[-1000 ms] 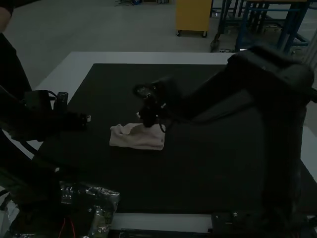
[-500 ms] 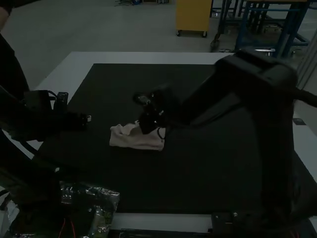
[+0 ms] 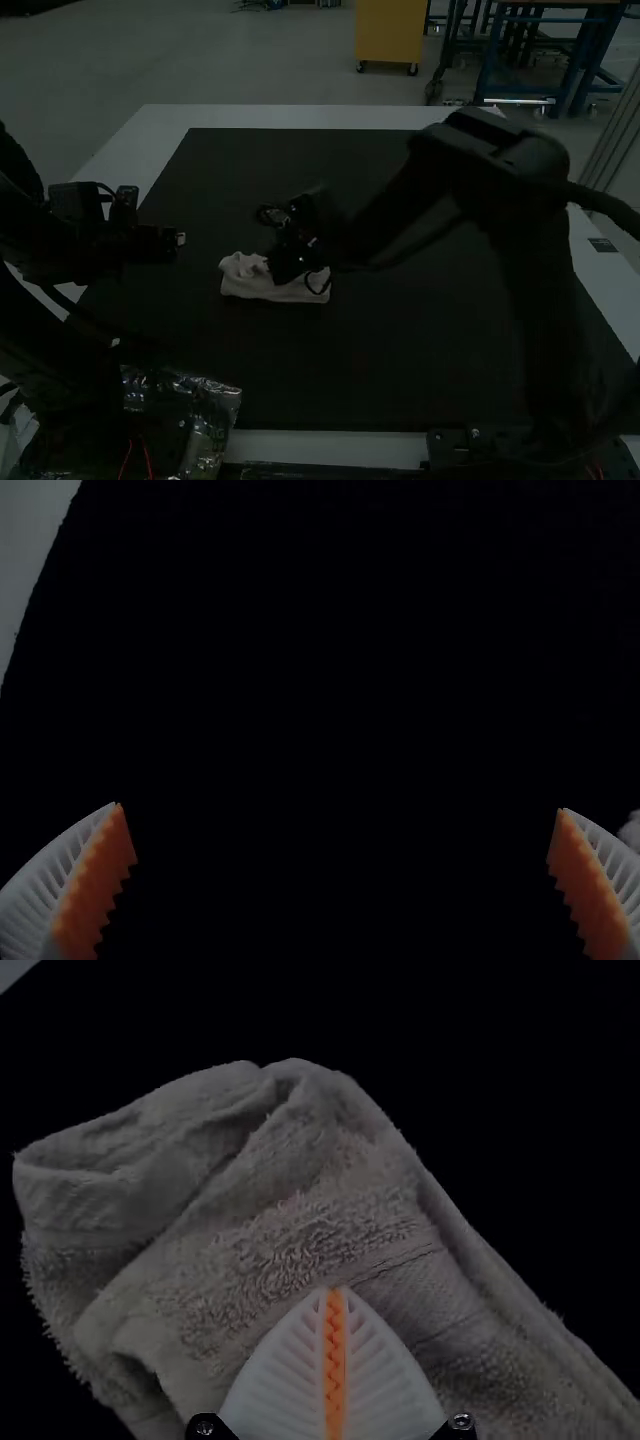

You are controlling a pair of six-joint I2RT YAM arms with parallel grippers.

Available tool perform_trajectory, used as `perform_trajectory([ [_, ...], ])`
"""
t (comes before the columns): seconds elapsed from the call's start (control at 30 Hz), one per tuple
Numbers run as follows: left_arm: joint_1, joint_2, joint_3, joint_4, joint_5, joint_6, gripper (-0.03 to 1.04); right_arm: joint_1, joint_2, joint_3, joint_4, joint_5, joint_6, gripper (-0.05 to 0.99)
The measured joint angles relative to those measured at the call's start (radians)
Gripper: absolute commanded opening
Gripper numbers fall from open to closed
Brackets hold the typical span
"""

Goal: Fold the towel.

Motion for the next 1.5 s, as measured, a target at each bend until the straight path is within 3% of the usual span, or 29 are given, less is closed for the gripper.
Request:
perform_trajectory([
  [0.8, 0.000, 0.000, -0.018, -0.001, 0.015, -0.015, 0.97, 0.033, 0.115, 0.068, 0.041, -0.015, 0.043, -0.02],
  [1.13, -0.005, -0.062, 0.070, -0.118, 0.018, -0.074, 0.97, -0.054, -0.102, 0.064, -0.140, -0.042, 0.065, -0.02],
  [1.5, -0.138, -0.208, 0.283, -0.278, 0.016, -0.171, 0.97, -0.198, -0.562, 0.062, -0.319, -0.060, 0.068, -0.02],
])
